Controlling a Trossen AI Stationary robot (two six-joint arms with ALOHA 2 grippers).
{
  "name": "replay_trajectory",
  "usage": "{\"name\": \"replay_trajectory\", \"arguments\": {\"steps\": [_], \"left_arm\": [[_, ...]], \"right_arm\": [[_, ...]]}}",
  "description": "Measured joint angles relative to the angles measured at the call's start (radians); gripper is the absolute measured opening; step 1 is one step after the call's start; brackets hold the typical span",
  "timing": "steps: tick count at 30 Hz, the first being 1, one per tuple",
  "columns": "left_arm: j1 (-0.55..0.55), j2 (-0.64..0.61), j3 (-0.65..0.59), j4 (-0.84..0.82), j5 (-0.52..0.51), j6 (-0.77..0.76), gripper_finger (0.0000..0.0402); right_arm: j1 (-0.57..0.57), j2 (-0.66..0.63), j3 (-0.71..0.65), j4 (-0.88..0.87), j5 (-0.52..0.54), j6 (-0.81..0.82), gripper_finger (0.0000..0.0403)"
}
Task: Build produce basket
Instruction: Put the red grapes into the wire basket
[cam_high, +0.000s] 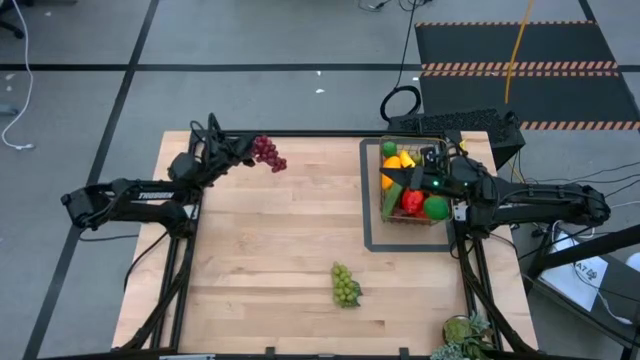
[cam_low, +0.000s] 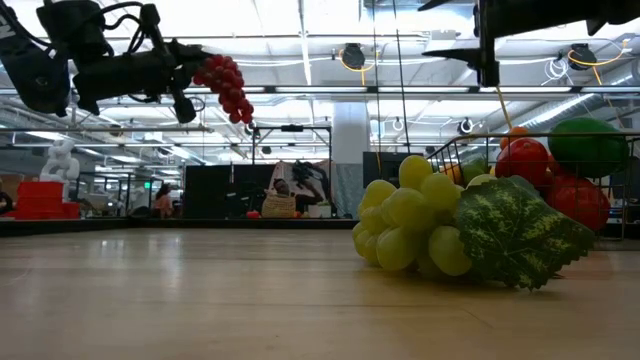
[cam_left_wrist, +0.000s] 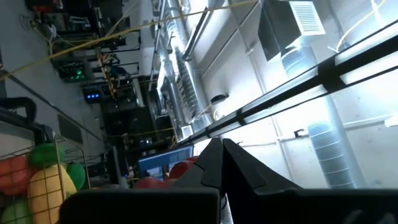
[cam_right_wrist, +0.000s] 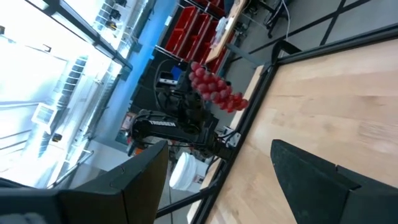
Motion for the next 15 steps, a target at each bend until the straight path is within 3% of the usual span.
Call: {"name": "replay_trajectory", "arguments": {"steps": [15], "left_arm": [[-0.002,0.0,0.0,-0.003,0.001,0.013,0.0003]], "right_arm": [[0.0,0.0,0.0,0.013,0.0,0.0,0.0276]]}}
